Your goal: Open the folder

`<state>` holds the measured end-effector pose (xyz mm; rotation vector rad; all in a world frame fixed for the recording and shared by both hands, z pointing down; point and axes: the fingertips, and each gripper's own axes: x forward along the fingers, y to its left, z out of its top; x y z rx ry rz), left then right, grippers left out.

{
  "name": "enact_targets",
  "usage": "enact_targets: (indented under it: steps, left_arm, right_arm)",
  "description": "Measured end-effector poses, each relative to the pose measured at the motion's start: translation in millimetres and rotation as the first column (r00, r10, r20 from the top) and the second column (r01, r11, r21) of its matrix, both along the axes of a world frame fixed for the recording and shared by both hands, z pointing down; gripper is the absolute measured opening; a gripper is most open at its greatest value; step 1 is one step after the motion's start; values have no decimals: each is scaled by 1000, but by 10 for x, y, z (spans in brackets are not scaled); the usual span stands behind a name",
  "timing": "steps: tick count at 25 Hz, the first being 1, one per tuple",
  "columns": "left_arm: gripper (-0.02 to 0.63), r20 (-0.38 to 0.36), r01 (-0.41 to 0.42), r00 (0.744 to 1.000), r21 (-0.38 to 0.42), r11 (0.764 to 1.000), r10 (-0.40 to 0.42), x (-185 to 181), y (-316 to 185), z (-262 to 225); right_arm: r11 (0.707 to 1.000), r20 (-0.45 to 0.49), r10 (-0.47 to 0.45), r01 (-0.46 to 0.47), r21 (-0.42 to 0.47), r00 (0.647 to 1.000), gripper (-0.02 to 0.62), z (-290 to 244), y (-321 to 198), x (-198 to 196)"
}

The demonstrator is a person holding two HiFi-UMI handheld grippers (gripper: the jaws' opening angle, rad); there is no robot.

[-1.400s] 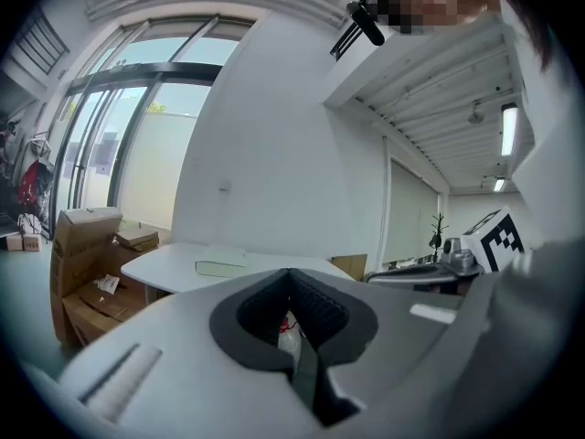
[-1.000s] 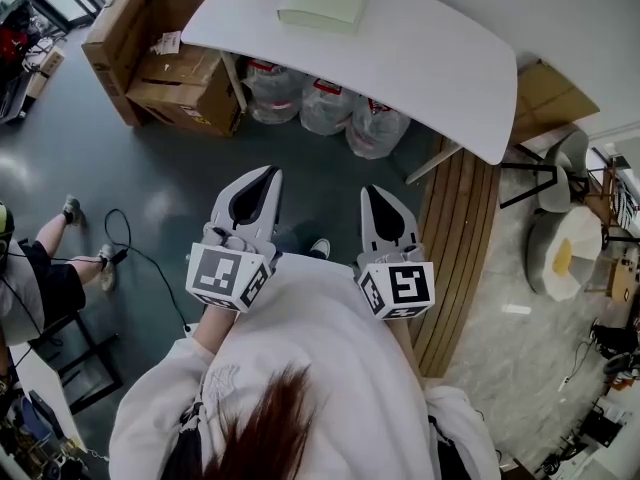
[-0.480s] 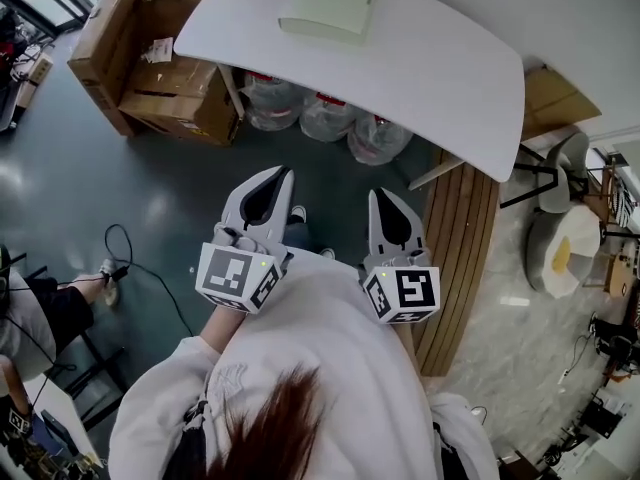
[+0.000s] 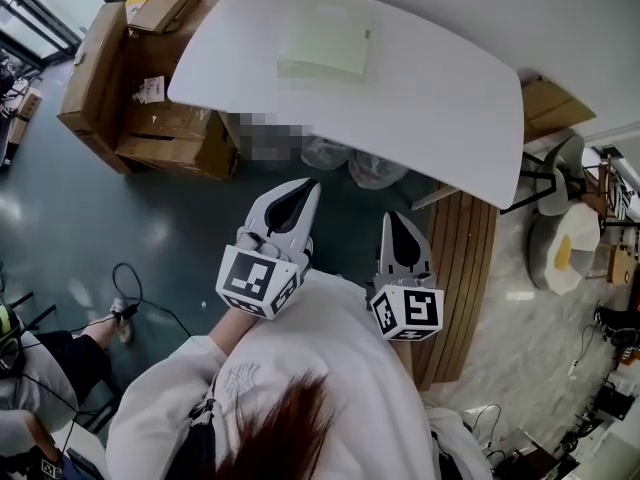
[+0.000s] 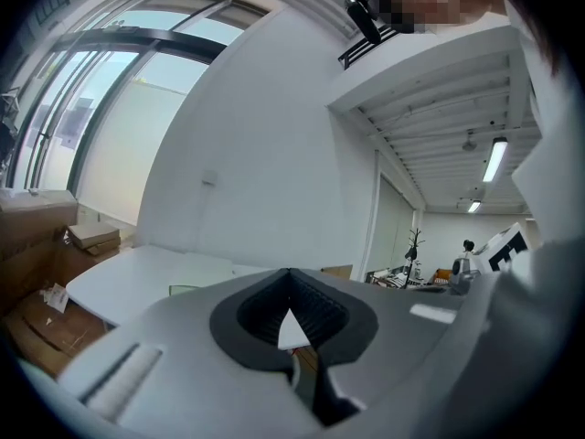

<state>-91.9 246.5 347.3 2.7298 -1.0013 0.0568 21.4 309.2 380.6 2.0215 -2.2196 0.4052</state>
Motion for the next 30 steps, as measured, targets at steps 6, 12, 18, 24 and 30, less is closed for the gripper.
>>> enact_targets:
  steps: [6, 12, 18, 24, 30]
  left_arm:
    - [8, 5, 10, 1000, -25, 1000, -10, -167, -251, 88]
    - [8, 1, 47, 999, -32, 998, -47, -210, -373, 122]
    - [8, 18, 104, 994, -11, 995, -104, -166, -476, 145]
    - [8, -13, 179, 984, 39, 983, -178, 83, -762, -4]
    - [8, -45, 193, 981, 49, 980, -191, 461, -1039, -118]
  right_arm:
    - [1000, 1, -13, 13, -20, 1000, 6, 52, -227, -206]
    - [998, -3, -63, 63, -20, 998, 8, 64, -411, -291]
    - [992, 9, -124, 124, -27, 992, 8, 124, -575, -256]
    - [981, 10, -193, 194, -25, 981, 8, 107, -887, -25]
    - [979, 4, -202, 202, -11, 979, 6, 20, -1243, 412]
